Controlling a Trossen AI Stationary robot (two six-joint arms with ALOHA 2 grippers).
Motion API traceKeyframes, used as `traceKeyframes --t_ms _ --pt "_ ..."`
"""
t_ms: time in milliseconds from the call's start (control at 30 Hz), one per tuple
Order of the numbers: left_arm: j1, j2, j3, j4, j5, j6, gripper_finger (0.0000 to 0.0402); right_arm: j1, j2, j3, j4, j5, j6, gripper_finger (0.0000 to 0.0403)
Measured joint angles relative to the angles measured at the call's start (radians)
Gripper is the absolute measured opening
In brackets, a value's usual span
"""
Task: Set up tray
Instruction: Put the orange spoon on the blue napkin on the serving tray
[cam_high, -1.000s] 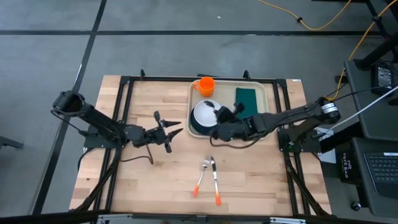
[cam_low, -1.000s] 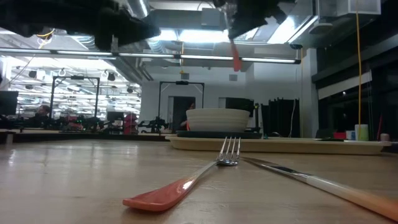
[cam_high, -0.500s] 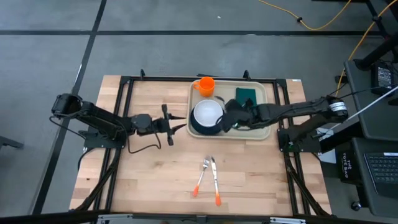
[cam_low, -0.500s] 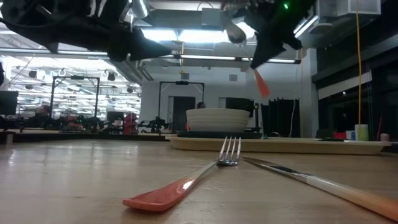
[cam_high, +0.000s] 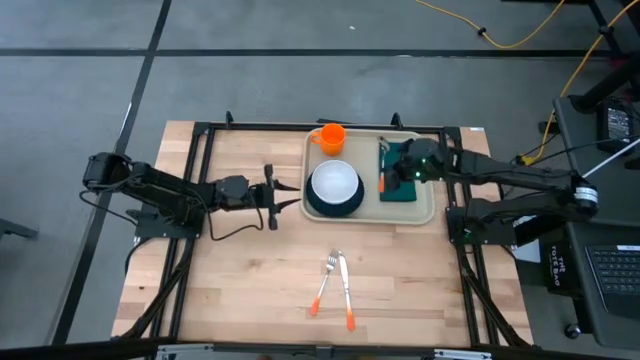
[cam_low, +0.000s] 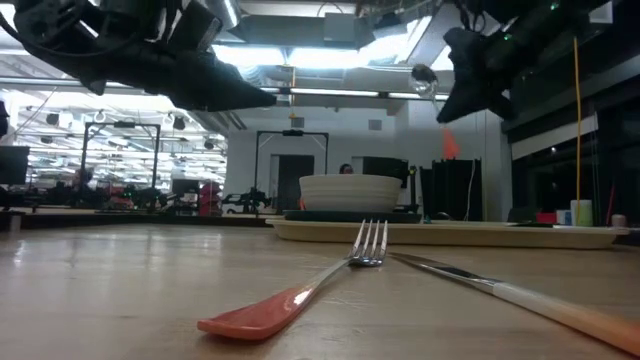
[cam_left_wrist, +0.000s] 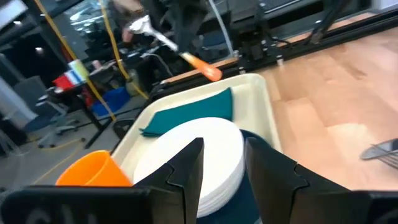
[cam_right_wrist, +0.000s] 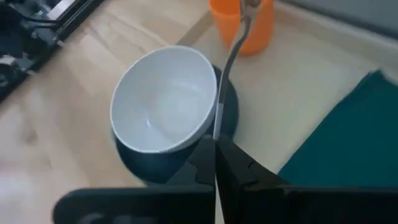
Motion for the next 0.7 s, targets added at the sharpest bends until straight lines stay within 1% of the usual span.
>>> traceKeyframes --t_ms 200,400,600,700 --pt "0.002 0.0 0.0 -0.019 0.051 0.001 0.0114 -0.139 0.031 0.002 -0.093 -0.196 -0.006 0.0" --pt "0.002 0.0 0.0 -0.035 0.055 0.001 0.0114 -0.27 0.085 0.002 -0.074 -0.403 -0.058 0.0" --pt "0.002 0.0 0.0 -0.036 0.055 0.001 0.0115 -0.376 0.164 0.002 -0.081 -0.52 -0.122 0.0" --pt "0.002 0.0 0.0 -0.044 0.055 0.002 0.0113 -0.425 0.206 0.002 -0.082 -0.541 -0.168 0.0"
